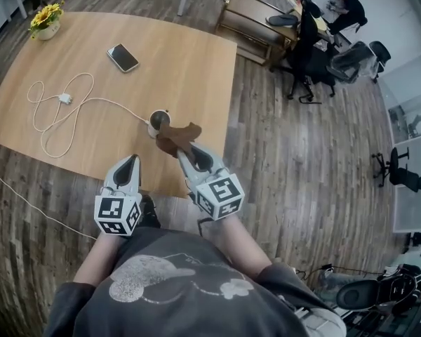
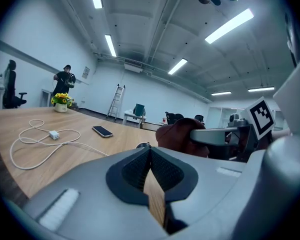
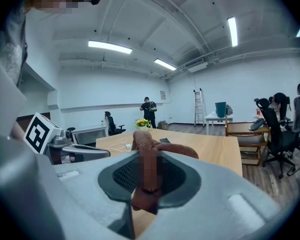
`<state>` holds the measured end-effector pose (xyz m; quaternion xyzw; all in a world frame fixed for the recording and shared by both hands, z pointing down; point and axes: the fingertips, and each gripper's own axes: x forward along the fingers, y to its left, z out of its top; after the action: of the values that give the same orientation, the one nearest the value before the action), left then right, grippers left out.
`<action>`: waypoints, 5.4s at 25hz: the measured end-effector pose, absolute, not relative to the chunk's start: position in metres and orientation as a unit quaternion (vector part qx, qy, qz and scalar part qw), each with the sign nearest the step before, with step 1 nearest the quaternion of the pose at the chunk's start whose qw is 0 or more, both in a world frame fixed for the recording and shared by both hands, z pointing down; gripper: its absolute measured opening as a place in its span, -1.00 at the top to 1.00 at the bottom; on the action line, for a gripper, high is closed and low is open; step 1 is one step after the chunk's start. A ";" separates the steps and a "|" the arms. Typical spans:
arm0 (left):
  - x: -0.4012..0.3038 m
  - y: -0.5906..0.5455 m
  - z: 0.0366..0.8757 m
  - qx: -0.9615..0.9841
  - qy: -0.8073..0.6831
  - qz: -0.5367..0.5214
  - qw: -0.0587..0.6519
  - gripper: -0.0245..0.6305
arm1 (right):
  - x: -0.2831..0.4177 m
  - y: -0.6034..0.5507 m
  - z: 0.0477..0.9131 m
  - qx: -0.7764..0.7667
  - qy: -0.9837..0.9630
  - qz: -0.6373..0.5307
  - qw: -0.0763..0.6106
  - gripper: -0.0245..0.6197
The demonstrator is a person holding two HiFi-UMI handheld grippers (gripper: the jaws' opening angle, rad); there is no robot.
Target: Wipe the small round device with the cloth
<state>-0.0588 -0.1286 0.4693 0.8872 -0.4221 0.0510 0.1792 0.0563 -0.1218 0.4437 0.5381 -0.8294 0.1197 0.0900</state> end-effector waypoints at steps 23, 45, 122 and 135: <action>-0.043 -0.190 0.478 0.867 -0.458 0.068 0.186 0.87 | 0.105 -0.204 0.510 0.542 -0.802 0.203 0.147 0.73; -0.066 -0.171 0.480 0.821 -0.536 0.057 0.188 0.87 | 0.023 -0.178 0.502 0.403 -0.892 0.164 0.121 0.73; -0.065 -0.210 0.482 0.849 -0.489 0.062 0.190 0.87 | 0.116 -0.191 0.519 0.535 -0.807 0.208 0.142 0.73; -0.061 -0.219 0.485 0.860 -0.467 0.072 0.193 0.87 | 0.098 -0.253 0.509 0.514 -0.823 0.203 0.130 0.73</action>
<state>-0.0615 -0.2186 0.4848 0.8598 -0.4674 0.0718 0.1925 0.0982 -0.2530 0.5086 0.5136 -0.8234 0.2033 0.1301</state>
